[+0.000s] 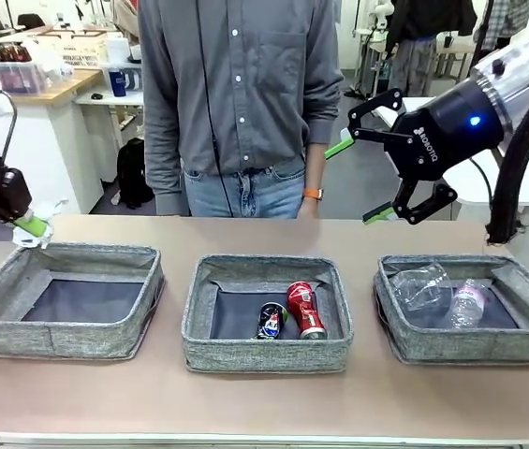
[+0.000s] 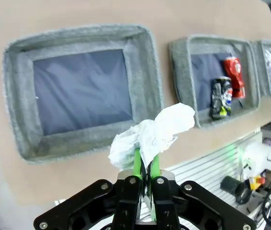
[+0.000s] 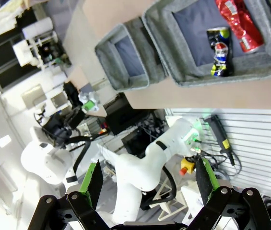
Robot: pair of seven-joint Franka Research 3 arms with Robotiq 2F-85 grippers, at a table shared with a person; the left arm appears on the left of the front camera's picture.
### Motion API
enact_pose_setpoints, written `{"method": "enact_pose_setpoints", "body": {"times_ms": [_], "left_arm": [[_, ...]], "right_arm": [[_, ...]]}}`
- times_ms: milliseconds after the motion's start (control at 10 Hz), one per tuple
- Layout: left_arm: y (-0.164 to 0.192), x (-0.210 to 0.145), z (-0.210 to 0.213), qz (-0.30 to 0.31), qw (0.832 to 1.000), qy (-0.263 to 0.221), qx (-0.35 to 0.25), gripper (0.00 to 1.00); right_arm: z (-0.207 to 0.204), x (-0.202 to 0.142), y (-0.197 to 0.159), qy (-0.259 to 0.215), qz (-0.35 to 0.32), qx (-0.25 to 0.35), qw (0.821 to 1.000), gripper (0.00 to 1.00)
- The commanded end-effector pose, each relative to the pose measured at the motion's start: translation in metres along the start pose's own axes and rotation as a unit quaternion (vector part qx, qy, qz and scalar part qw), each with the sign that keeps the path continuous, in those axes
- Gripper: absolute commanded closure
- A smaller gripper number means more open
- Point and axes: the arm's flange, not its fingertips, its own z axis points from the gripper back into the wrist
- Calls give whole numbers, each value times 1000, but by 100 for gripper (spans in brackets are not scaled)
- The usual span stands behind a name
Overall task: Sort the waste into the appropriate baskets.
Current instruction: Pick up the waste item pointed out by the person.
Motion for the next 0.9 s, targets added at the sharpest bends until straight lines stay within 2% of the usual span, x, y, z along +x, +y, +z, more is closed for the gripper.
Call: {"method": "enact_pose_setpoints", "body": {"times_ms": [0, 100, 200, 300, 400, 500, 600, 700, 800], "left_arm": [[0, 12, -3, 13, 1000, -5, 20, 100], [0, 0, 0, 0, 1000, 0, 0, 98], [-24, -7, -12, 6, 997, 45, -58, 98], [-62, 0, 1, -4, 995, 89, -42, 98], [-109, 5, 25, -23, 992, 108, -54, 98], [-157, 6, 46, -31, 989, 138, -45, 98], [-202, 4, 62, -45, 985, 158, -45, 98], [-237, 6, 67, -42, 983, 180, -21, 98], [-268, 9, 69, -43, 980, 196, -8, 98]], "right_arm": [[0, 2, 0, 3, 12, 1, 1000, 0], [0, 2, 0, 3, 12, 1, 1000, 0], [0, 0, 0, 0, 0, 0, 1000, 0], [41, -10, 6, -100, 27, 11, 995, 0], [70, -4, -1, -181, 25, 28, 983, 0], [92, 7, -18, -187, 57, 82, 977, 0], [106, 26, -43, -161, 96, 122, 975, 0], [113, 39, -65, -71, 123, 163, 976, 0], [111, 53, -84, -28, 113, 202, 972, 0]]}}
